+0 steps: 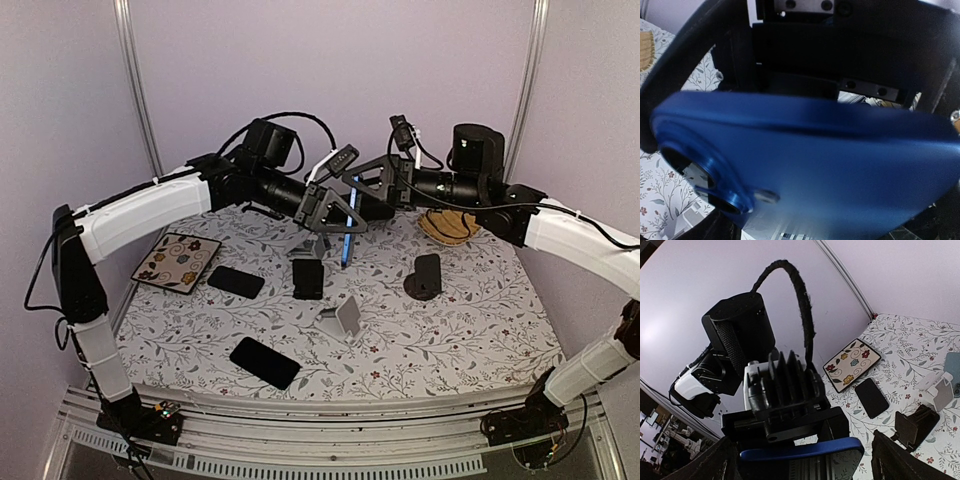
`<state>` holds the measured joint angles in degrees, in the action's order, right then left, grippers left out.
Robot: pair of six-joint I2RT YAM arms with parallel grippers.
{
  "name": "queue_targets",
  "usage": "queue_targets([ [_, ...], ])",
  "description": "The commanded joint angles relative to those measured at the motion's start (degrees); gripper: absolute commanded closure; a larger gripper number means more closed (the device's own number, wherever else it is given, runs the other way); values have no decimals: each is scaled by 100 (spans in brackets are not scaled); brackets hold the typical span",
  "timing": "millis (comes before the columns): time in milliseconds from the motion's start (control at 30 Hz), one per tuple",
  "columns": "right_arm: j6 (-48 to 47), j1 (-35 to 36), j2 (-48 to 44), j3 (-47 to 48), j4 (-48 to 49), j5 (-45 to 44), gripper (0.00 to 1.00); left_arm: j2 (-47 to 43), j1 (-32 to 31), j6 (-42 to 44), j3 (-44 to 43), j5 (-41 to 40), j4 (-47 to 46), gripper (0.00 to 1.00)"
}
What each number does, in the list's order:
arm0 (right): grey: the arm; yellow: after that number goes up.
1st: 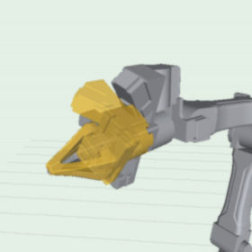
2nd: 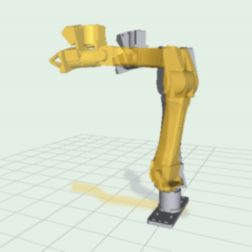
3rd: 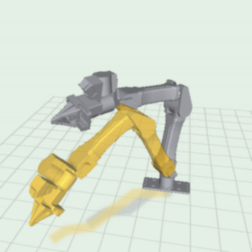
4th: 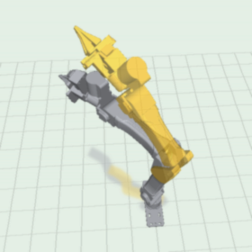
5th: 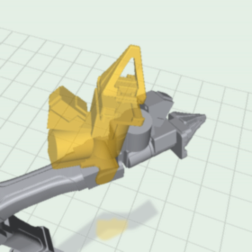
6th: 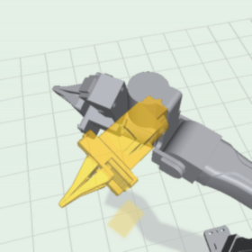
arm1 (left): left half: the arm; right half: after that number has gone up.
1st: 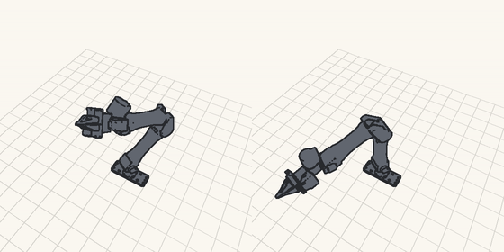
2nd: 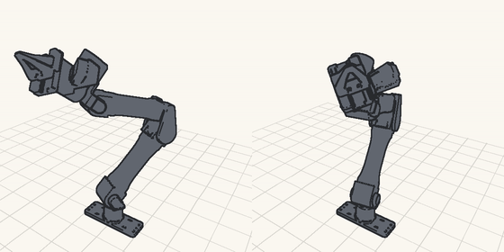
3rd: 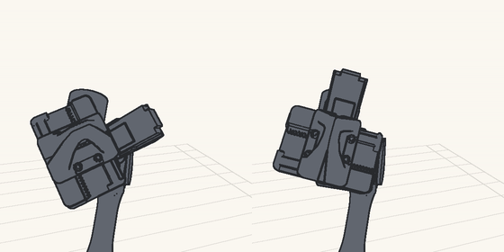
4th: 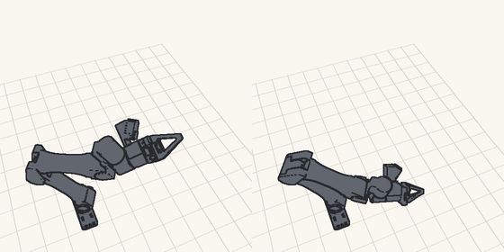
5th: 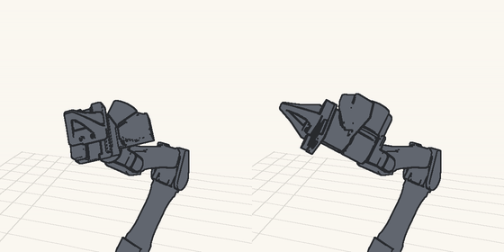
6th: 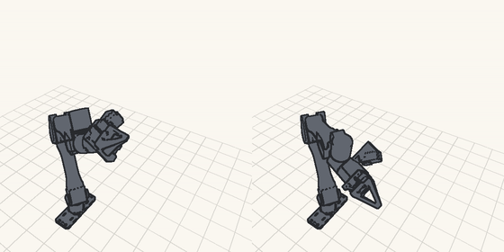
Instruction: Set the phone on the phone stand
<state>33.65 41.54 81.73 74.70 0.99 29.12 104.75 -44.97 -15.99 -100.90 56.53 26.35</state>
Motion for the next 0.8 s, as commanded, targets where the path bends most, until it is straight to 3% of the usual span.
queue_targets([
  [0,28,-23,21,190,-200,63,12,54,-90,105,-210,-10,-11,70],
  [200,9,-23,-33,151,-367,-33,54,106,-91,123,-268,16,-15,68],
  [300,10,-23,-62,165,-447,-143,66,116,-86,122,-269,-39,-16,53],
  [533,-163,-221,-256,122,-916,-708,74,-28,4,75,-67,-529,-91,10],
  [600,-244,-329,-341,81,-1075,-875,75,-107,51,58,72,-663,-145,4],
  [767,-544,-550,-485,-31,-1518,-1341,75,-376,208,-83,454,-965,-419,3],
])
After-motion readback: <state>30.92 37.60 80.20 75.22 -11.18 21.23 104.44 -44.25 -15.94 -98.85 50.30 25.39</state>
